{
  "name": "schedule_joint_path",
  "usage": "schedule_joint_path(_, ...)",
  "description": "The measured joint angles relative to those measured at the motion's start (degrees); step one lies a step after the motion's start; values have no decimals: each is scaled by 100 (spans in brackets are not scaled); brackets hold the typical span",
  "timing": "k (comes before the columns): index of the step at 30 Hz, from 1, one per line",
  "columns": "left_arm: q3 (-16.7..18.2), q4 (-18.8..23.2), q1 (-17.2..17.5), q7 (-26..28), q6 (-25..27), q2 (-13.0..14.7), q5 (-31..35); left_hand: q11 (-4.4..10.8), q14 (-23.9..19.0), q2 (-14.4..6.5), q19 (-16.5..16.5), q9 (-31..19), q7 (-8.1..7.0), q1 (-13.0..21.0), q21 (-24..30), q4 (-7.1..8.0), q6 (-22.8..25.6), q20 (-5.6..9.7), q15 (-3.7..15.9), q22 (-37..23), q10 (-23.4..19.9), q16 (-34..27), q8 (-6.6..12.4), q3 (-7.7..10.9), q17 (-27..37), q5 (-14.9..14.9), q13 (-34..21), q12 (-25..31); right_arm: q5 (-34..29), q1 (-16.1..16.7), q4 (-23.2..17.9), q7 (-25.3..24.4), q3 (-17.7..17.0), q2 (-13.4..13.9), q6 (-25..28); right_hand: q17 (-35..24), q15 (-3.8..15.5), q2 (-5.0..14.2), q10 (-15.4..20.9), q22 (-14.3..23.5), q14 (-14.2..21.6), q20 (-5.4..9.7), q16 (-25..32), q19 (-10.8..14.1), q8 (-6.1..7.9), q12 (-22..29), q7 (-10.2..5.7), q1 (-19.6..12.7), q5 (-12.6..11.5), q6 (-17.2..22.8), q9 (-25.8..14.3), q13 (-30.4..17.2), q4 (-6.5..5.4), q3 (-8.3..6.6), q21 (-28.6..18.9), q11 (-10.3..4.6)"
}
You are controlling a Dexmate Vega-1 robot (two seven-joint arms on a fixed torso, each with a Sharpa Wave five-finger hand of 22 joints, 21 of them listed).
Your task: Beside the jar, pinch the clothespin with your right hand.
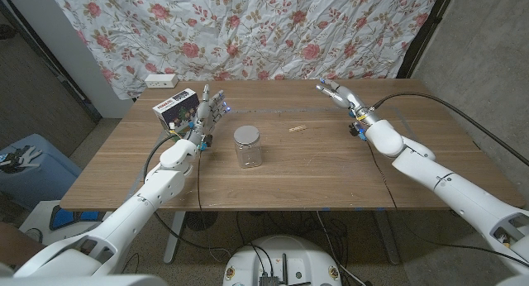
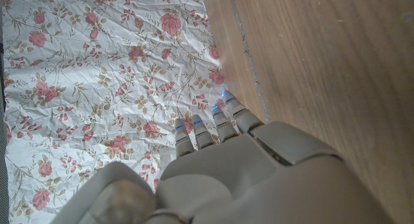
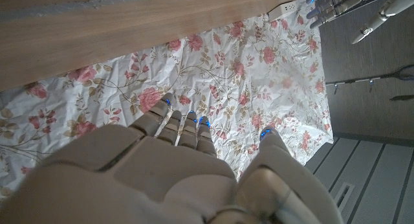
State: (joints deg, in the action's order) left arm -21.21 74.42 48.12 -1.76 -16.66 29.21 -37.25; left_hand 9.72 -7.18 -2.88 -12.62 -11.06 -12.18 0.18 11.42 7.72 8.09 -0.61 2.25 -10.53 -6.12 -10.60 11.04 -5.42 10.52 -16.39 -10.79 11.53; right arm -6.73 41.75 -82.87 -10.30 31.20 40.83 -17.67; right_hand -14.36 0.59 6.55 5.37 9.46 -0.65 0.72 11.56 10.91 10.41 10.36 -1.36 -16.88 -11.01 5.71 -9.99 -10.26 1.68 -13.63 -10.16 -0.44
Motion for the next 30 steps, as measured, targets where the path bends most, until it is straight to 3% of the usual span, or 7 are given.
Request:
schedule_joint_path(7, 0, 0, 0, 0, 0, 0, 0, 0, 0, 0, 0, 0, 0, 0, 0, 0, 0, 0, 0, 0, 0, 0, 0, 0, 0, 0, 0, 0, -383, -183, 18, 98, 105, 121, 24, 35, -154, 47, -185, 0, -154, -105, -34, -186, 0, -7, -95, -73, 21, -95, -30, -25, 164, -62, 0, 21)
schedule_joint_path(9, 0, 0, 0, 0, 0, 0, 0, 0, 0, 0, 0, 0, 0, 0, 0, 0, 0, 0, 0, 0, 0, 0, 0, 0, 0, 0, 0, 0, -510, -266, 38, 165, 156, 167, 34, 53, -194, -27, -226, 0, -193, -133, -34, -215, 0, -22, -117, -149, 21, -118, -30, -31, 174, -63, 0, 26)
schedule_joint_path(21, 0, 0, 0, 0, 0, 1, 0, 0, 0, 0, 0, 0, 0, 0, 0, 0, 0, 0, 0, 0, 0, 0, 0, 0, 0, 0, 1, 0, -1061, -492, -41, 368, 327, 319, 228, 80, -275, -20, -356, 0, -274, -205, -33, -286, 0, -22, -173, -246, 43, -218, -29, -31, 332, -126, 0, 34)
schedule_joint_path(30, 0, 0, 0, 1, 0, 1, 0, 0, 0, 0, 0, 1, 0, 0, 0, 0, 0, 0, 0, 0, 0, 0, 0, 0, 0, 0, 1, 0, -1329, -606, -226, 607, 436, 416, 448, 125, -377, -105, -441, -1, -376, -331, -32, -284, 0, -21, -194, -525, 36, -300, -29, -31, 609, -230, 0, 29)
